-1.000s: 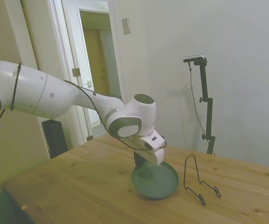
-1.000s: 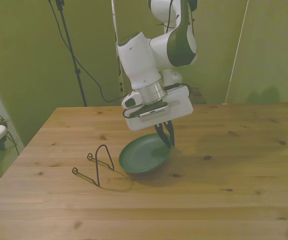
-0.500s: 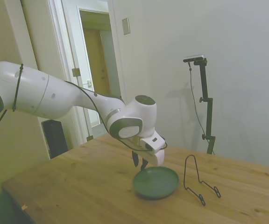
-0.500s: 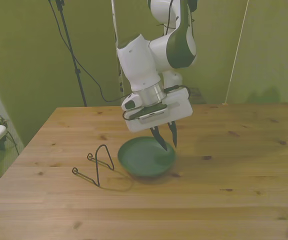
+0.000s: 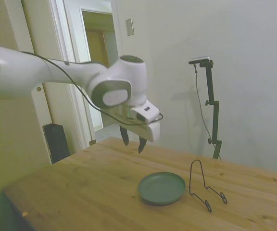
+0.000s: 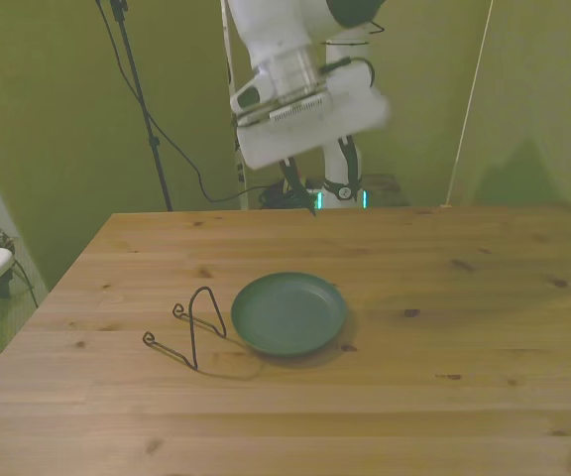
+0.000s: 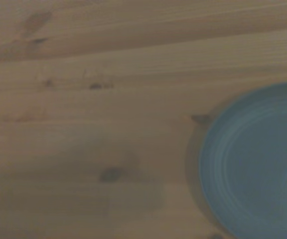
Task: Unload the plate
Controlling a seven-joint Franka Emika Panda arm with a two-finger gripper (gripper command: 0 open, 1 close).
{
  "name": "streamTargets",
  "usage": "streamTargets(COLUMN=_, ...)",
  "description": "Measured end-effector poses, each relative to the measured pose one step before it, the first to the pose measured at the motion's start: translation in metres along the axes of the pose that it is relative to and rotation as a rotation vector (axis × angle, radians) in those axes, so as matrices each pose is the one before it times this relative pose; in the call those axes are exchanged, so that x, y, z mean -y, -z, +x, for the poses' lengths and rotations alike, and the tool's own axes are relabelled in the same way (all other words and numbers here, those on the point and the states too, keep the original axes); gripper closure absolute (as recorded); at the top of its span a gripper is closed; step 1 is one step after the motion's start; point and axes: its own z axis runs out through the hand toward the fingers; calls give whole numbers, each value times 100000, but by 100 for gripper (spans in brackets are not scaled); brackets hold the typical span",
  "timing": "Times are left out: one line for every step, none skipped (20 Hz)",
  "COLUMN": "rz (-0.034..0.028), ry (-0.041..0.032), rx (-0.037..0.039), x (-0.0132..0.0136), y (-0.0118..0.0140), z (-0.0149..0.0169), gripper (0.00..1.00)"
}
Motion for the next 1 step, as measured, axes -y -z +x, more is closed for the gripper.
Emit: streamTargets(rz=-1874, ry=1058, rx=93, x=-513, y=1735, z=-1215, gripper=0)
